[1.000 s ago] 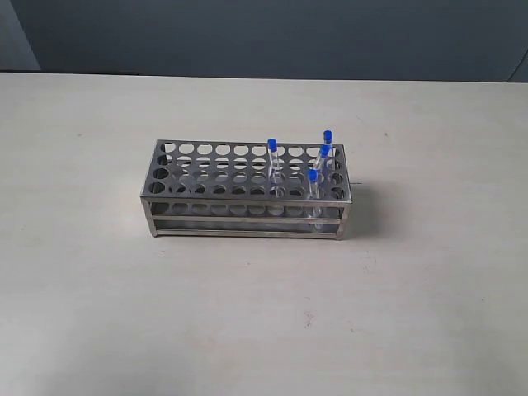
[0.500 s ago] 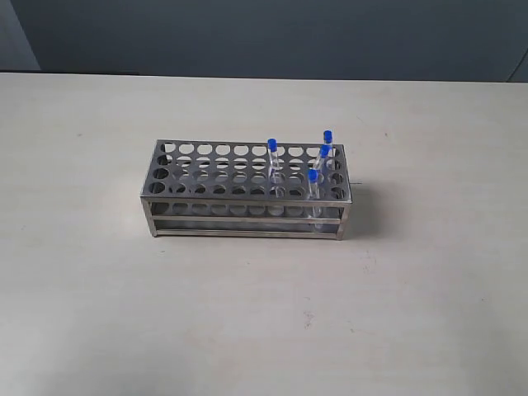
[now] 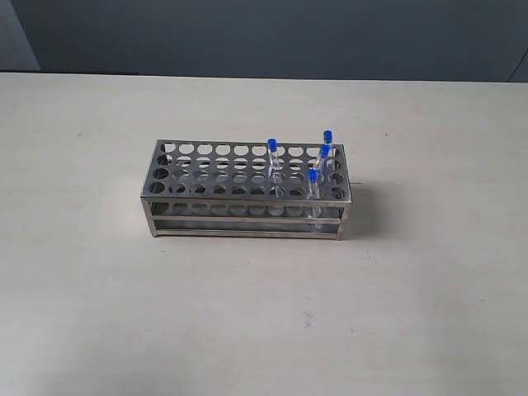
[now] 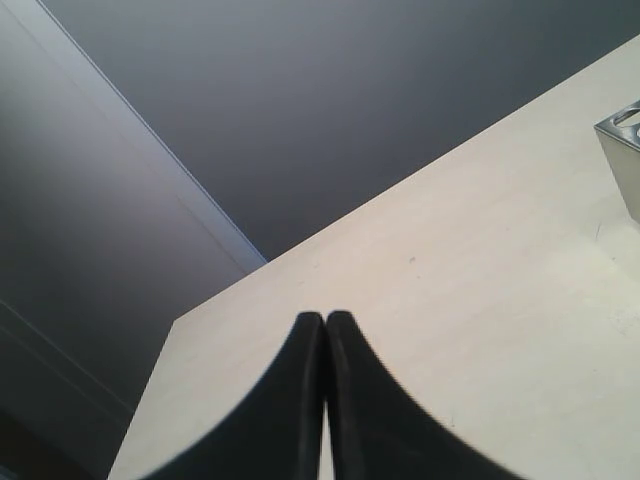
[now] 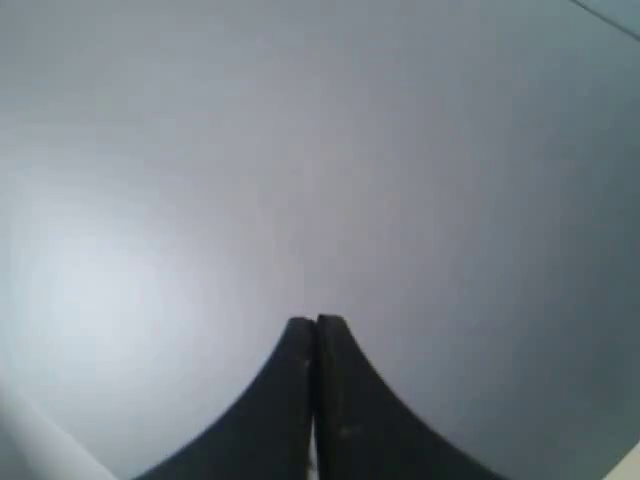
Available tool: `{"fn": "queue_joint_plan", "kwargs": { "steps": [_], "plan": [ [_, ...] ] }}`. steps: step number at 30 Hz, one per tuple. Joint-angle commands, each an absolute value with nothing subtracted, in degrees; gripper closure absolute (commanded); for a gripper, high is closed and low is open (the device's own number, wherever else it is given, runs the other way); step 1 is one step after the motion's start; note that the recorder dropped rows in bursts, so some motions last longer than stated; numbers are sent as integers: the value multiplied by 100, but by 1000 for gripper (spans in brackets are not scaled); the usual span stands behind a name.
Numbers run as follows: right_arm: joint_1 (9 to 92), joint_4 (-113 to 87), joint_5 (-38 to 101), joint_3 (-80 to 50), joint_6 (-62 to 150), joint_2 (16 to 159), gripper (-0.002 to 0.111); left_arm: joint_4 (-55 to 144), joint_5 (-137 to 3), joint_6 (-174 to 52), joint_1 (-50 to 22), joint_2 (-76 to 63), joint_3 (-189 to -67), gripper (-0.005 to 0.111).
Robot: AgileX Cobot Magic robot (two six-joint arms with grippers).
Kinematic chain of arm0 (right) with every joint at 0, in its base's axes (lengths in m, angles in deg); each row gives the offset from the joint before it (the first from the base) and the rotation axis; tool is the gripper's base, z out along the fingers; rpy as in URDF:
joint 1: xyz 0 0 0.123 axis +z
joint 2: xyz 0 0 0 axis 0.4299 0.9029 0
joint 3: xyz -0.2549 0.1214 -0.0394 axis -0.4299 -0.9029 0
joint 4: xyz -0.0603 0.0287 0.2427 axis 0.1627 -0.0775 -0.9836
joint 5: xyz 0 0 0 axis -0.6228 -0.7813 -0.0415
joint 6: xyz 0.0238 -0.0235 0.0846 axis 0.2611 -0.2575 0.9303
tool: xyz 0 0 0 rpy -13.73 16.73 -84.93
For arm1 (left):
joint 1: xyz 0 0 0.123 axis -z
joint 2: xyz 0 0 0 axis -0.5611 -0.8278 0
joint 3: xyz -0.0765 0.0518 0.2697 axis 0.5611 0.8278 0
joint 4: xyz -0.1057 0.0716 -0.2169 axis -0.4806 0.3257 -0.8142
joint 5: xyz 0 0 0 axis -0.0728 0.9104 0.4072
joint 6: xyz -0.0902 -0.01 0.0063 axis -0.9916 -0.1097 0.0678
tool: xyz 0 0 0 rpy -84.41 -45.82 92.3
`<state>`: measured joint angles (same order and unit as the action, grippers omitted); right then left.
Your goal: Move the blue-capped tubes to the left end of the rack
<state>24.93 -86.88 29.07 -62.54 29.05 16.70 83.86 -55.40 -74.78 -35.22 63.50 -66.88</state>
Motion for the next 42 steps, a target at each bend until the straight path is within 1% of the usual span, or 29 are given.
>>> {"fn": "queue_joint_plan", "kwargs": {
  "steps": [1,3,6,10,13,16,19,24,29,32,33,34,36,37,39,42],
  "plan": [
    [2464,-6971,1374,-5056,2227,2497,109,8381,-5565,-7506,-3509,6331,-6718,106],
    [2464,-6433,346,-4482,2227,3289,109,8381,-5565,-7506,-3509,6331,-6718,106],
    [2524,-5780,-820,-3752,2227,4539,109,8381,-5565,-7506,-3509,6331,-6718,106],
    [3065,-5047,-1490,-2965,2227,6063,109,8381,-5565,-7506,-3509,6331,-6718,106],
    [3742,-4494,-1578,-2516,2227,7094,109,8381,-5565,-7506,-3509,6331,-6718,106],
    [4422,-3954,-1249,-2320,2200,7936,109,8381,-5565,-7506,-3509,6331,-6718,106],
    [5003,-3781,-716,-2357,1739,8639,109,8381,-5565,-7506,-3509,6331,-6718,106],
    [5716,-3728,-532,-2538,1300,9427,109,8381,-5565,-7506,-3509,6331,-6718,106],
    [5954,-3849,487,-2951,1350,9251,109,8381,-5555,-7506,-3509,6331,-6718,106],
    [5994,-3826,1451,-3603,1327,8989,109,8381,-5555,-7506,-3509,6331,-6718,106],
    [5994,-3874,2086,-3978,1338,8896,109,8381,-5555,-7506,-3509,6331,-6718,106],
    [5994,-4016,3052,-4498,1338,8760,109,8381,-5555,-7506,-3509,6331,-6718,106],
    [5994,-4291,4262,-5164,1472,8746,109,8381,-5555,-7506,-3509,6331,-6718,106],
    [5994,-4291,4599,-5392,1500,8830,109,8381,-5555,-7506,-3509,6331,-6718,106],
    [6076,-3788,4840,-5514,1712,9080,109,8381,-5555,-7506,-3509,6331,-6718,106],
    [6614,-2751,5631,-5514,2277,9789,109,8381,-5555,-7506,-3509,6331,-6718,106]
  ]
}}
